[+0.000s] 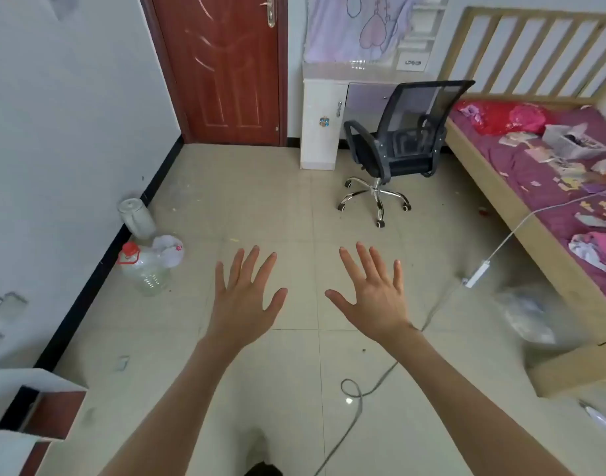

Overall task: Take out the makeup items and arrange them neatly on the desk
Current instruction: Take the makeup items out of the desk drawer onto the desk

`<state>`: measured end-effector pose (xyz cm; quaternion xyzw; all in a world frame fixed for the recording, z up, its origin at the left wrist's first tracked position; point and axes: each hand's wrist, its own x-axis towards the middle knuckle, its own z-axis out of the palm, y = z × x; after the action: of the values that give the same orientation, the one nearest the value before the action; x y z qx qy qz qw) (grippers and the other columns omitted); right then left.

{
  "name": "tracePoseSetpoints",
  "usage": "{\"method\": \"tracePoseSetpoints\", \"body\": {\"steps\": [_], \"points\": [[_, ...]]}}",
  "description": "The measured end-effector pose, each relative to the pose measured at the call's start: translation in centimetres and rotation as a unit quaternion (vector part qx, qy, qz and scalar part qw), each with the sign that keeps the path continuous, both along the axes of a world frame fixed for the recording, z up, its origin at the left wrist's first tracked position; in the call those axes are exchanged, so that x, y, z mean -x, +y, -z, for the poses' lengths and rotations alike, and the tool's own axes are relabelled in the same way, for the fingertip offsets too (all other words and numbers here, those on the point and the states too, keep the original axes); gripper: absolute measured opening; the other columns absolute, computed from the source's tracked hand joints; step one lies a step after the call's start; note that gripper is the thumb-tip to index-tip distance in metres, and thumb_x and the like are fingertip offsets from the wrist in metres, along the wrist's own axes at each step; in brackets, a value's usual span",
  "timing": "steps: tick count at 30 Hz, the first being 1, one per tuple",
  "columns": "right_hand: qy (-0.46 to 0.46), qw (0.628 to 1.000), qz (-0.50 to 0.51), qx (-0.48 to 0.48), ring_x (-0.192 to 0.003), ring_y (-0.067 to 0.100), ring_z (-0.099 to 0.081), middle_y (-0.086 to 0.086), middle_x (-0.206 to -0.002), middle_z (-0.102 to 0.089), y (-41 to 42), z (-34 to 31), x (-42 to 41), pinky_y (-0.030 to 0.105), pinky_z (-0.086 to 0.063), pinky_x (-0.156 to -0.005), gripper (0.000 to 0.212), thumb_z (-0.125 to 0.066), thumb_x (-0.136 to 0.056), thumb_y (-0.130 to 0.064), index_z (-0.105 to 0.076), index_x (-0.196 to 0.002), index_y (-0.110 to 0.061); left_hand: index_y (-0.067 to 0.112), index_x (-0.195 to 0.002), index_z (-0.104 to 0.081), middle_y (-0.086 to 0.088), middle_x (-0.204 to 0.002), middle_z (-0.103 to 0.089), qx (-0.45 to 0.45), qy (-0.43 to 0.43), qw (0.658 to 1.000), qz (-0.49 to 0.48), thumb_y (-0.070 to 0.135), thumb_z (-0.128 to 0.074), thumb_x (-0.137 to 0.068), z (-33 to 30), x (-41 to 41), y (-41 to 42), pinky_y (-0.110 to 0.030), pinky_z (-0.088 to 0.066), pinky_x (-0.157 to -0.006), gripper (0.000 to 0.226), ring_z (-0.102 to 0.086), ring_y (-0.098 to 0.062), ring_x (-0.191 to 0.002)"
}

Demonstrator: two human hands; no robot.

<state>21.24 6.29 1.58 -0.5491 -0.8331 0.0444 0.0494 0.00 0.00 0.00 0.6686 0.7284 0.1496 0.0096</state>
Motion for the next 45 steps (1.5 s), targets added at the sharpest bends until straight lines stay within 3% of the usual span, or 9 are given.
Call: {"method": "tracePoseSetpoints", "body": {"steps": [5, 15, 24, 45], "points": [[-0.003, 0.999, 0.016, 0.028, -0.145, 0.02, 0.005, -0.001, -0.158, 0.004, 7.0, 2.5, 2.8, 0.052, 0.003, -0.115, 0.076, -0.026, -0.087, -0.069, 0.006, -0.147, -0.035, 0.028, -0.147, -0.018, -0.002, -0.156, -0.012, 0.016, -0.022, 0.999, -0.019, 0.053, -0.035, -0.092, 3.2, 2.5, 6.6, -0.051, 0.0, -0.114, 0.062, -0.001, -0.024, -0.144], [0.027, 0.999, 0.041, 0.008, -0.145, 0.02, 0.006, -0.002, -0.158, 0.005, 23.9, 1.2, 9.4, 0.051, 0.005, -0.114, 0.076, -0.025, -0.086, -0.069, 0.006, -0.147, -0.036, 0.028, -0.147, -0.017, -0.003, -0.156, -0.009, 0.031, -0.026, 0.999, 0.01, 0.054, -0.032, -0.092, 2.2, 9.7, 24.6, -0.051, 0.0, -0.114, 0.063, 0.002, -0.024, -0.144], [0.014, 0.999, 0.046, 0.006, -0.145, 0.019, 0.008, -0.002, -0.158, 0.005, 37.7, 1.7, 11.5, 0.052, 0.005, -0.113, 0.076, -0.027, -0.087, -0.068, 0.003, -0.148, -0.035, 0.028, -0.147, -0.017, 0.0, -0.156, -0.012, 0.014, -0.035, 0.998, 0.049, 0.052, -0.033, -0.092, 1.8, 11.3, 39.1, -0.051, 0.001, -0.114, 0.062, 0.0, -0.024, -0.144], [-0.02, 1.0, 0.002, 0.009, -0.145, 0.023, 0.002, 0.0, -0.158, 0.0, 78.7, 2.6, 15.4, 0.055, 0.0, -0.113, 0.075, -0.03, -0.088, -0.066, -0.004, -0.149, -0.032, 0.029, -0.147, -0.013, 0.001, -0.157, -0.005, 0.047, -0.028, 0.998, 0.008, 0.056, -0.027, -0.091, 2.5, 15.4, 77.7, -0.049, 0.004, -0.114, 0.064, 0.005, -0.022, -0.144]]}}
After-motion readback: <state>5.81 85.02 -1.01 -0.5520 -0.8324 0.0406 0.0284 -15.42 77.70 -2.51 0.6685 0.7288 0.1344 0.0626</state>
